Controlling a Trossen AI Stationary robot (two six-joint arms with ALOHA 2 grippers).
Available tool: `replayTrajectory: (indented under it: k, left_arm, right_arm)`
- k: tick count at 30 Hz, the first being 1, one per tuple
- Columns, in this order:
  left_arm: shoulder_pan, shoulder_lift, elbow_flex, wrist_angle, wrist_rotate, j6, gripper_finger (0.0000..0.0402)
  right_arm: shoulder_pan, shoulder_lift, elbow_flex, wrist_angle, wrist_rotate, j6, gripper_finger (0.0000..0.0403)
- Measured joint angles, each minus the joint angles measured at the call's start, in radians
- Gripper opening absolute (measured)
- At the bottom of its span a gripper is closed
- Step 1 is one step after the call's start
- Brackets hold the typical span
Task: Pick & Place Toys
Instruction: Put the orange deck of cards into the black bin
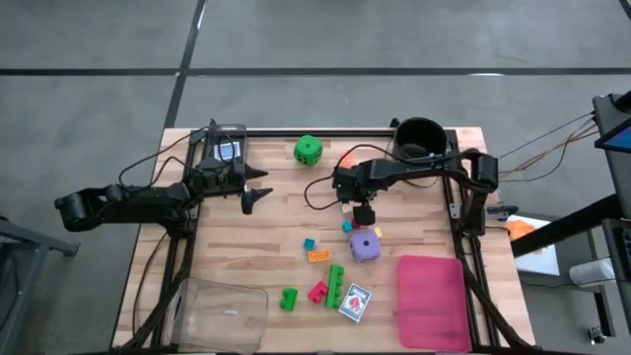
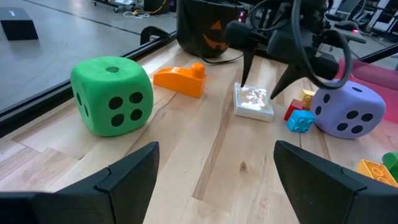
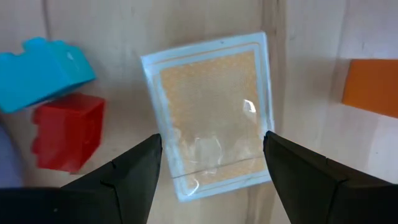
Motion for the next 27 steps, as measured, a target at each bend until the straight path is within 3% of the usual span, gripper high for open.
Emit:
replayTrajectory:
  k: [20,27]
  left_arm:
    - [0.0,0.0,0.0,-0.004,-0.002,0.005,0.0317]
    - [0.0,0.0,0.0,-0.004,-0.023,0.005,0.0317]
  right_arm:
    - [0.0,0.07,0.004,0.01,0.042,-0.028,0.0282]
    - [-0.011,0.073,0.003,0.132,0.049,-0.062,0.0282]
